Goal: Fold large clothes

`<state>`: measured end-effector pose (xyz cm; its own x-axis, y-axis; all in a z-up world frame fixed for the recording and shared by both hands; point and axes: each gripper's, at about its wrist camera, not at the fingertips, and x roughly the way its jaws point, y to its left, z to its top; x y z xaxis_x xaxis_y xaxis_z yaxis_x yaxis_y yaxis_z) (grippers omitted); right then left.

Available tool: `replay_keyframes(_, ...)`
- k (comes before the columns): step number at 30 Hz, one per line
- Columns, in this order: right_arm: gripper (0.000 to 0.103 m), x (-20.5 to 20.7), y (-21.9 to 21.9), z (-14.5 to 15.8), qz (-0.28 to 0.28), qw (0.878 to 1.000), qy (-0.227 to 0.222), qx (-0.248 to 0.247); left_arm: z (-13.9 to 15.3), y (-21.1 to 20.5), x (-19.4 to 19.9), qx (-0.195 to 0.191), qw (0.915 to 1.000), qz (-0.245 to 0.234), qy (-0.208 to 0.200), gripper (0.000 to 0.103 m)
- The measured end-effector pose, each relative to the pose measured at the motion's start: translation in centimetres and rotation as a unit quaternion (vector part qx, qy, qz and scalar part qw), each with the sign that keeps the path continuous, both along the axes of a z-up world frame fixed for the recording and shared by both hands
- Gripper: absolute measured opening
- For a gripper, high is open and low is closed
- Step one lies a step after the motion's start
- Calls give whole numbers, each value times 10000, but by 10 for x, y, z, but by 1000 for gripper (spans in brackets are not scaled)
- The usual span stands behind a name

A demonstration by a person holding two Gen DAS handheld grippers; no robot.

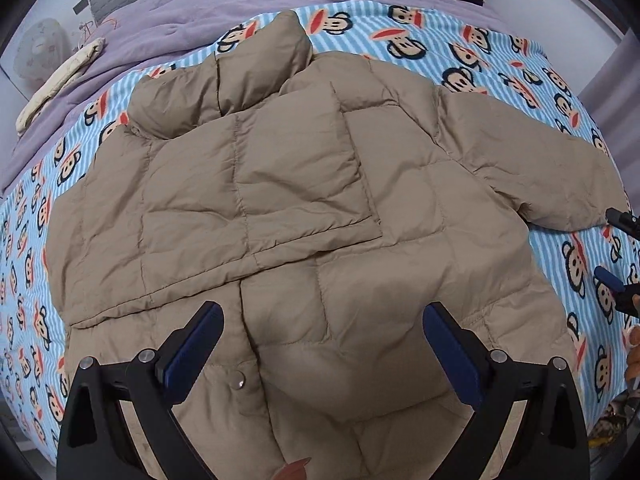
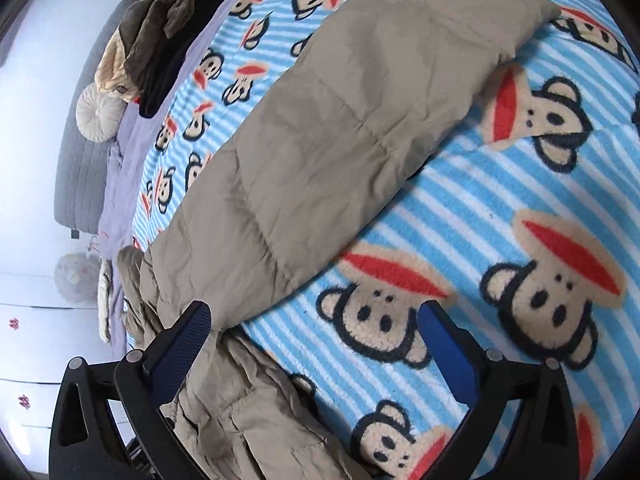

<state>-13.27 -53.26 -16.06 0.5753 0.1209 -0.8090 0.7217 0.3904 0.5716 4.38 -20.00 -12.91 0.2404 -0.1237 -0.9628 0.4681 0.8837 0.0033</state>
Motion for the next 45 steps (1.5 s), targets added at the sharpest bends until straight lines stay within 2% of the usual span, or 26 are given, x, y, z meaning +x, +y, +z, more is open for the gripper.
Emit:
replay_keyframes(4, 103, -7, -25, -6, -329, 9995, -4, 30, -3, -7, 0, 8, 10000, 26, 46, 100)
replay_keyframes(11, 103, -18, -87, -20, -1262, 9891, -633, 409, -10, -21, 1, 87, 9997, -142, 163, 100)
replay_keyframes(14, 103, -17, -107, -27, -1627, 9796, -968, 671, -10, -28, 1, 75, 9997, -140, 188, 100)
replay_keyframes(20, 103, -14, -134, -38, -2296, 9482, -1744, 1332, -7, -34, 3, 7, 9998, -44, 181, 100)
replay_keyframes(21, 101, -11, -136, -39, -2355, 9449, -1781, 1412, -6, -35, 3, 0, 9998, -34, 179, 100)
replay_keyframes(23, 81, -6, -139, -40, -2364, 9410, -1816, 1604, -5, -35, 3, -24, 9999, -27, 168, 100)
replay_keyframes(24, 42, -3, -138, -41, -2328, 9403, -1800, 1710, -4, -35, 3, -15, 9999, -29, 155, 100)
replay_keyframes(25, 9, 1, -137, -43, -2268, 9402, -1780, 1815, -4, -35, 3, -2, 9999, -29, 146, 100)
replay_keyframes(26, 6, 5, -135, -43, -2218, 9405, -1782, 1856, -3, -35, 3, 7, 9999, -27, 142, 100)
replay_keyframes(31, 6, 24, -127, -15, -1773, 9503, -2076, 1497, -2, -29, 7, 7, 9999, -21, 137, 100)
replay_keyframes(36, 6, 64, -105, 31, -917, 9603, -2395, 1100, 1, -17, 14, -86, 9999, 28, 106, 100)
replay_keyframes(41, 6, 125, -52, 79, 266, 9655, -2523, 582, 8, 8, 27, -238, 9995, 195, 12, 100)
replay_keyframes(45, 6, 182, 14, 107, 1346, 9609, -2420, 25, 11, 31, 39, -258, 9993, 268, -105, 100)
